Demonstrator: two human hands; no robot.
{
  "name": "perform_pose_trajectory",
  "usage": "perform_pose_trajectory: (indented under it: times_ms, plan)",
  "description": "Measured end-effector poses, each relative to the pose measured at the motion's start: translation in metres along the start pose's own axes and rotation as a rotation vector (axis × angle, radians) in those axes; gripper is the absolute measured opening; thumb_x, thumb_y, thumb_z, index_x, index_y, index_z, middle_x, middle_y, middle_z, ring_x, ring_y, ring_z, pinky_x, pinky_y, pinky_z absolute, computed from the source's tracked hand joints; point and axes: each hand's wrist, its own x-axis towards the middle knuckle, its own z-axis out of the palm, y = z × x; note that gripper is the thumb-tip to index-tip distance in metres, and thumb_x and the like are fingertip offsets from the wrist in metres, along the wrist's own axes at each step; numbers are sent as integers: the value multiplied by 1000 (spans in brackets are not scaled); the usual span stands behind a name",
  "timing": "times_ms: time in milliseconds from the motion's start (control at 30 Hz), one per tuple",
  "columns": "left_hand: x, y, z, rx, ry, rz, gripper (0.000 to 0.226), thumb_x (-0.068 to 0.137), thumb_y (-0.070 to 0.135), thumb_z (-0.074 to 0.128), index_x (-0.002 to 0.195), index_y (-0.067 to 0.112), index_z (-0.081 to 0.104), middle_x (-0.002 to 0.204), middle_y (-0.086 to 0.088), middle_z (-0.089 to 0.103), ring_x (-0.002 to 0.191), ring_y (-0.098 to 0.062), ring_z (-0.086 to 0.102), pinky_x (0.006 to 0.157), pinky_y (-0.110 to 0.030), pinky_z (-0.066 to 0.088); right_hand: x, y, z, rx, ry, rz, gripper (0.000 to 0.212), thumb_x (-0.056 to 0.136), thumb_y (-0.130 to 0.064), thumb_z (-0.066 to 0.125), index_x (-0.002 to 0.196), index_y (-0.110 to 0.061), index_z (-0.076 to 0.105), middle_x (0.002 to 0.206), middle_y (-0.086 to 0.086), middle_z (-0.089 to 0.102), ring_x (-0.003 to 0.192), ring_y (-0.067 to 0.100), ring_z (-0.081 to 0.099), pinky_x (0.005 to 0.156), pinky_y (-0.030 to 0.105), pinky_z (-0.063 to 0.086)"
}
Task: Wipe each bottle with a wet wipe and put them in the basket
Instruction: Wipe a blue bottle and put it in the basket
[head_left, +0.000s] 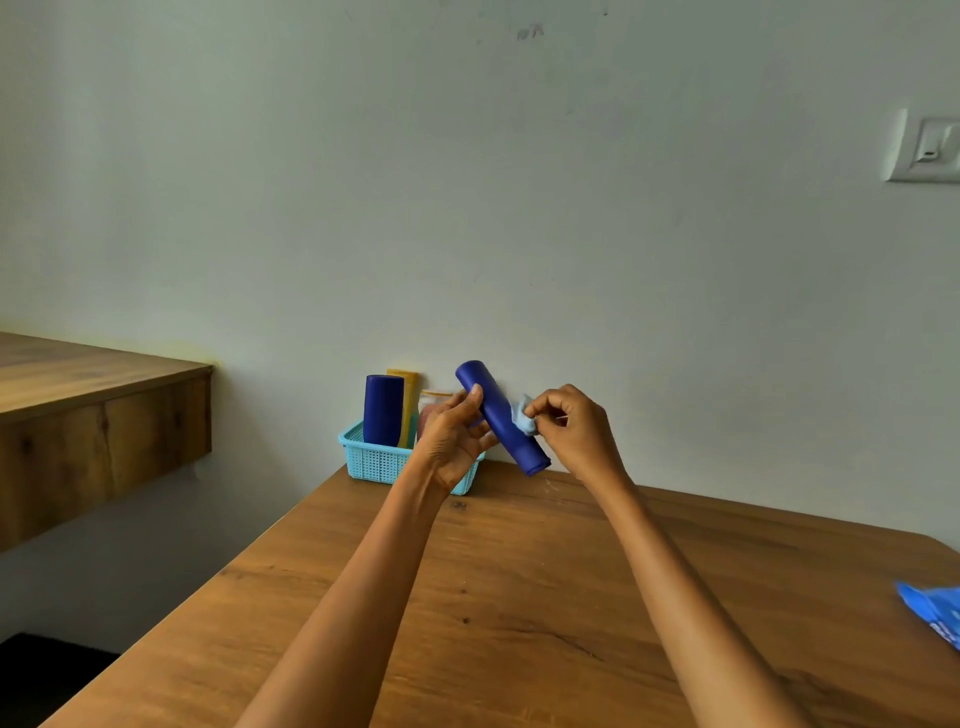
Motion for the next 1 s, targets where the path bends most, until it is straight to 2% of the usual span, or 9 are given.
perform_pose_trajectory:
  times_ms: [100, 200, 300, 433, 633, 767, 867, 933, 1000]
  plan:
    - [-3, -7, 5, 97, -124, -54, 37, 79, 21, 63, 112, 6, 58, 96, -10, 67, 85, -21, 67, 68, -33, 57, 0, -9, 7, 20, 111, -59, 18, 84, 0, 59, 81, -15, 69, 89, 2, 61, 81, 13, 60, 72, 25, 51]
    - [-5, -10, 7, 142, -243, -102, 32, 81, 22, 62, 110, 9, 61, 92, -4, 72, 84, -17, 69, 71, -32, 57, 4, -15, 8, 67, 252, -85, 20, 84, 1, 58, 84, -13, 71, 90, 1, 62, 80, 9, 60, 69, 19, 50]
    - [-5, -10, 10, 179, -272, -122, 32, 80, 23, 63, 109, 10, 62, 93, -3, 72, 87, -18, 68, 77, -34, 57, 3, -13, 5, 63, 328, -109, 20, 85, 1, 57, 90, -13, 71, 94, -1, 64, 82, 5, 59, 71, 8, 46]
    - [-4, -7, 9, 170, -192, -98, 32, 79, 24, 63, 107, 8, 62, 92, -6, 70, 84, -19, 67, 74, -35, 57, -4, -3, 11, -9, 206, -188, 20, 86, -3, 60, 100, -11, 71, 99, 0, 68, 85, 7, 61, 76, 14, 48]
    - [-2, 7, -2, 58, 12, -68, 25, 93, 19, 54, 110, 1, 55, 91, -14, 65, 74, -21, 69, 61, -32, 58, -9, 7, 6, 26, 4, -205, 7, 79, -10, 69, 83, -15, 73, 79, -12, 61, 69, -2, 58, 59, 6, 41]
    - [-2, 6, -3, 114, 27, -90, 15, 92, 17, 55, 101, 4, 56, 91, -14, 61, 81, -24, 64, 62, -33, 59, -4, 10, -11, 39, -121, -110, 27, 77, -4, 68, 68, -30, 64, 70, -17, 61, 64, -6, 56, 61, 6, 41]
    - [-3, 1, -1, 145, -15, -151, 24, 84, 17, 62, 104, 5, 57, 94, -13, 60, 85, -24, 62, 67, -35, 58, 0, 10, -19, 131, 101, -35, 25, 81, 1, 62, 83, -23, 66, 79, -12, 64, 70, -9, 58, 62, 4, 43]
    - [-5, -3, 2, 174, -79, -230, 37, 76, 19, 66, 109, 5, 56, 99, -13, 62, 92, -26, 62, 79, -39, 55, 2, 9, -17, 140, 255, -22, 24, 85, 1, 57, 99, -16, 66, 91, -5, 65, 76, -3, 59, 63, 4, 43]
    - [-6, -7, 8, 220, -162, -290, 40, 76, 21, 66, 112, 5, 57, 102, -13, 64, 96, -26, 62, 89, -42, 52, 3, 8, -11, 110, 270, -37, 23, 89, -5, 56, 109, -13, 64, 101, 0, 65, 81, 4, 60, 64, 5, 45]
